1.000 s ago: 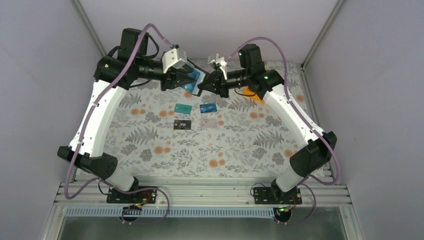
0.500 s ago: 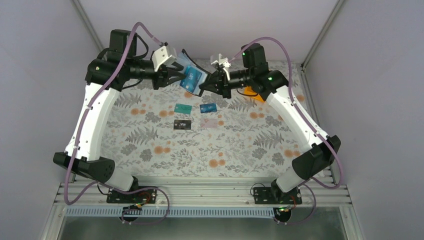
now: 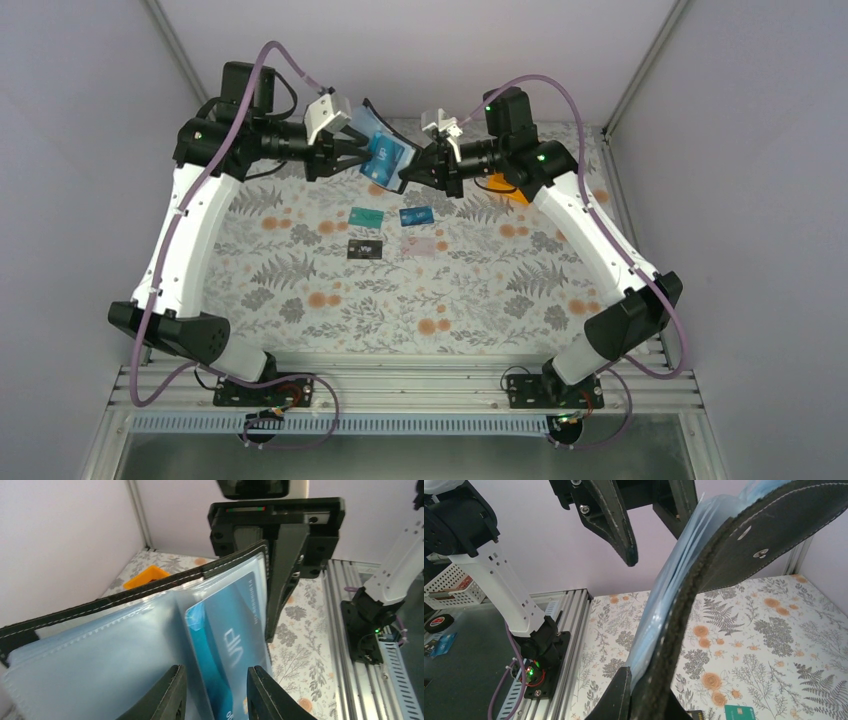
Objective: Take the credit cards out of the card holder
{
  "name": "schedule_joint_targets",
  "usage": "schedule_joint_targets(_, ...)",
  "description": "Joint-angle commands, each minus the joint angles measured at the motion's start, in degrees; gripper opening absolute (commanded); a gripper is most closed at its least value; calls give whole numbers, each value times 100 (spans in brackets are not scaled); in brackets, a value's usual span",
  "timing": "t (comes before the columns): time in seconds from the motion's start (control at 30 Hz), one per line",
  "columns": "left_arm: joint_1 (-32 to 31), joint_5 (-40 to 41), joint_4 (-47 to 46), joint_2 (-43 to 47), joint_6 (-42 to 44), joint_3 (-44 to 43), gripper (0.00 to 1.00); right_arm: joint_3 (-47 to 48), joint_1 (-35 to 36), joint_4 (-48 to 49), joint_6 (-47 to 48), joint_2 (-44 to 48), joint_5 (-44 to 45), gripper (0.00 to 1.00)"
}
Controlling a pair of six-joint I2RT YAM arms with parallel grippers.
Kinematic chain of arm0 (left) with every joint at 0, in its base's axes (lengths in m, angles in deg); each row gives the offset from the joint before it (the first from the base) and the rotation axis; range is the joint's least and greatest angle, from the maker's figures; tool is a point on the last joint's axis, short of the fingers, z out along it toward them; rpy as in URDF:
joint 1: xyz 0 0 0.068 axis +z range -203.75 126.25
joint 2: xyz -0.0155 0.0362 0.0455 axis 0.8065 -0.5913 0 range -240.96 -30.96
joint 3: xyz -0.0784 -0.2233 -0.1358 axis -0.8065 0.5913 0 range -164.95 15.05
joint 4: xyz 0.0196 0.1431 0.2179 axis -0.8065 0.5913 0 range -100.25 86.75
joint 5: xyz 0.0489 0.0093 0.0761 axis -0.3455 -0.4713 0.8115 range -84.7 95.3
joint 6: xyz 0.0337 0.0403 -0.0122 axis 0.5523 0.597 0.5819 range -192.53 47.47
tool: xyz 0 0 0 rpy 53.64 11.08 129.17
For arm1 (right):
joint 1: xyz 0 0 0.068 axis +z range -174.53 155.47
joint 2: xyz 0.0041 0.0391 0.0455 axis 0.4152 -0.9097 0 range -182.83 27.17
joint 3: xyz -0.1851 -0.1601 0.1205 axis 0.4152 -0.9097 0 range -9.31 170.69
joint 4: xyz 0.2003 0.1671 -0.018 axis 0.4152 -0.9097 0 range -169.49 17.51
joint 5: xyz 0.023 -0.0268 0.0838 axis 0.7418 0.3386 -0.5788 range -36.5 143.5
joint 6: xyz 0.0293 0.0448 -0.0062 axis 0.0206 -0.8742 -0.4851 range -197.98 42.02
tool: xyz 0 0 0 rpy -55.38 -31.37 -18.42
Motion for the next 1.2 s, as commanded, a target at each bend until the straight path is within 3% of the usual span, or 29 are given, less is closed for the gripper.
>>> schedule_joint_targets(0.0,26,-715,11,-90,-9,107,29,191,8,40,97,182,-140,4)
schedule_joint_targets(0.23,15,-1023,106,-167,91,178,7,171,8,235,29,189,-2,4)
schedule_joint_targets(0.43,12,-1119,196,-174,224,207,12,195,14,289,-53,164,139,4)
schedule_joint_targets(0.57,14,-1207,196,-208,196,239,3,196,2,308,-50,173,100,4)
schedule_joint_targets(0.73,270,-709,366,-14,355,151,2,12,-83,345,11,304,135,4)
schedule_joint_targets(0.87,426,-708,287,199,434,416,2,-20,-144,288,26,297,117,4)
schedule_joint_targets(1.17,481,-564,501,109,522,104,2,43,-167,207,57,257,72,4)
